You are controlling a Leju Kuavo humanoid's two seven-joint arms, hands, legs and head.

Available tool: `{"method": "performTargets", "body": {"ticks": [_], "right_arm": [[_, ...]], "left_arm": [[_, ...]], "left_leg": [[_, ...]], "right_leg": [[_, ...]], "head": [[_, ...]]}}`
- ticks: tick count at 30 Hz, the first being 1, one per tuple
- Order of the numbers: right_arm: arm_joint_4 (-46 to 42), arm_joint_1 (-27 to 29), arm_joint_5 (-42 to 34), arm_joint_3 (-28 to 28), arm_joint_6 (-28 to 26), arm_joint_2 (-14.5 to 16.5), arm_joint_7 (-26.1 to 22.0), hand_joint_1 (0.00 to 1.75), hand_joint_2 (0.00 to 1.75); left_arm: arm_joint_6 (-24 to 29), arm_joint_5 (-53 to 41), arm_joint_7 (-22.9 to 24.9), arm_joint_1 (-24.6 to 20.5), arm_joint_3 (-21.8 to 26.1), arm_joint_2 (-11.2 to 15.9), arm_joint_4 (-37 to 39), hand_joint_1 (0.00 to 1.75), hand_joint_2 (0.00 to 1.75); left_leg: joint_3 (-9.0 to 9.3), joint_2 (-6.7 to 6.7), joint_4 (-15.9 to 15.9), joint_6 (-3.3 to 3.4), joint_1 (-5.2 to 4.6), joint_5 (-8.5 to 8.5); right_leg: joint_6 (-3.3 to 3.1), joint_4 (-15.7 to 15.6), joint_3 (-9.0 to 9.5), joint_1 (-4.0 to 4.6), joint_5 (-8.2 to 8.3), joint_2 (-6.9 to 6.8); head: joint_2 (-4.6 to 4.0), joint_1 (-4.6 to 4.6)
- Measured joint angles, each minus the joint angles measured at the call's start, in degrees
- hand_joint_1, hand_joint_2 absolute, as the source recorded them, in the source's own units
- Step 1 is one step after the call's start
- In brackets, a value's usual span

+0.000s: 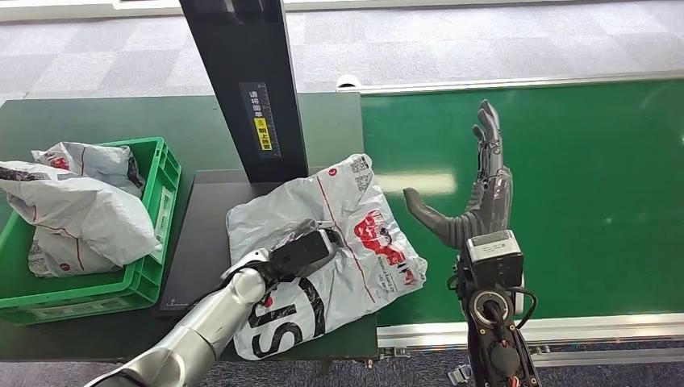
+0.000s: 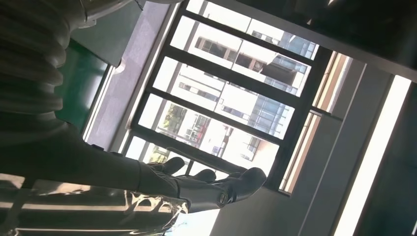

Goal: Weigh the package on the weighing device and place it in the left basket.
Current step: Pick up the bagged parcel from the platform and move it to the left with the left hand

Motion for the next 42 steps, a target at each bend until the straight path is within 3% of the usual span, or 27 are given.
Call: {"method": "performTargets", "body": {"ticks": [3, 7, 11, 16, 21, 29, 42], "right_arm": [[-1.31, 1.11, -0.03, -1.26, -0.90, -0.25, 0.00, 0.00, 1.75], [-3.85, 3.37, -0.03, -3.34, -2.03, -0.67, -0.01, 0.00, 1.75], [-5.70, 4.98, -0.02, -4.70, -2.21, -0.97, -0.15, 0.00, 1.75], [-6.49, 5.80, -0.01, -5.14, -2.20, -1.18, -0.58, 0.00, 1.75], [-6.56, 5.84, -0.01, -5.15, -1.80, -1.29, -0.82, 0.00, 1.75], [-6.74, 5.02, 0.32, -5.57, -0.24, -1.32, 0.45, 0.00, 1.75], [-6.66, 4.92, 0.59, -5.98, 0.24, -1.07, -0.02, 0.00, 1.75]], "left_arm": [[3.28, 2.33, -1.60, 1.02, 0.67, 0.34, -4.51, 1.75, 1.75], [8.85, 5.01, -0.98, 4.54, 1.42, 1.44, -19.03, 1.75, 1.75], [11.23, 6.31, -0.55, 7.77, 2.29, 2.71, -31.92, 0.01, 1.75], [7.82, 6.83, 1.10, 11.28, 2.86, 4.59, -40.96, 0.00, 1.75], [0.49, 5.48, 2.68, 12.47, 2.11, 5.81, -41.88, 0.00, 1.75], [-4.74, 0.86, 3.28, 11.55, -3.39, 6.10, -34.32, 0.00, 1.75], [-4.57, -1.42, 2.21, 11.18, -9.63, 4.42, -21.32, 0.00, 1.75]], "left_leg": [[-0.04, 0.00, 0.00, 0.00, 0.00, 0.00], [-0.09, 0.00, -0.01, 0.00, 0.00, -0.02], [-0.10, 0.01, -0.02, 0.00, 0.01, -0.03], [-0.08, 0.02, -0.02, -0.01, 0.01, -0.02], [-0.07, 0.02, -0.02, -0.01, 0.01, -0.01], [-0.07, 0.02, -0.01, -0.01, 0.00, -0.02], [-0.08, 0.01, -0.01, -0.01, 0.00, -0.02]], "right_leg": [[0.00, 0.00, -0.03, 0.00, 0.00, 0.00], [0.00, 0.00, -0.06, 0.00, -0.01, 0.00], [0.00, 0.00, -0.07, 0.01, -0.02, 0.00], [0.00, 0.00, -0.06, 0.01, -0.02, 0.00], [0.00, 0.00, -0.06, 0.01, -0.02, 0.00], [0.00, -0.01, -0.07, 0.00, -0.02, 0.00], [0.00, 0.00, -0.06, 0.00, -0.02, 0.00]], "head": [[0.00, -0.01], [0.00, -0.01], [0.00, 0.00], [0.00, 0.00], [0.00, -0.01], [0.00, 0.00], [0.00, 0.00]]}}
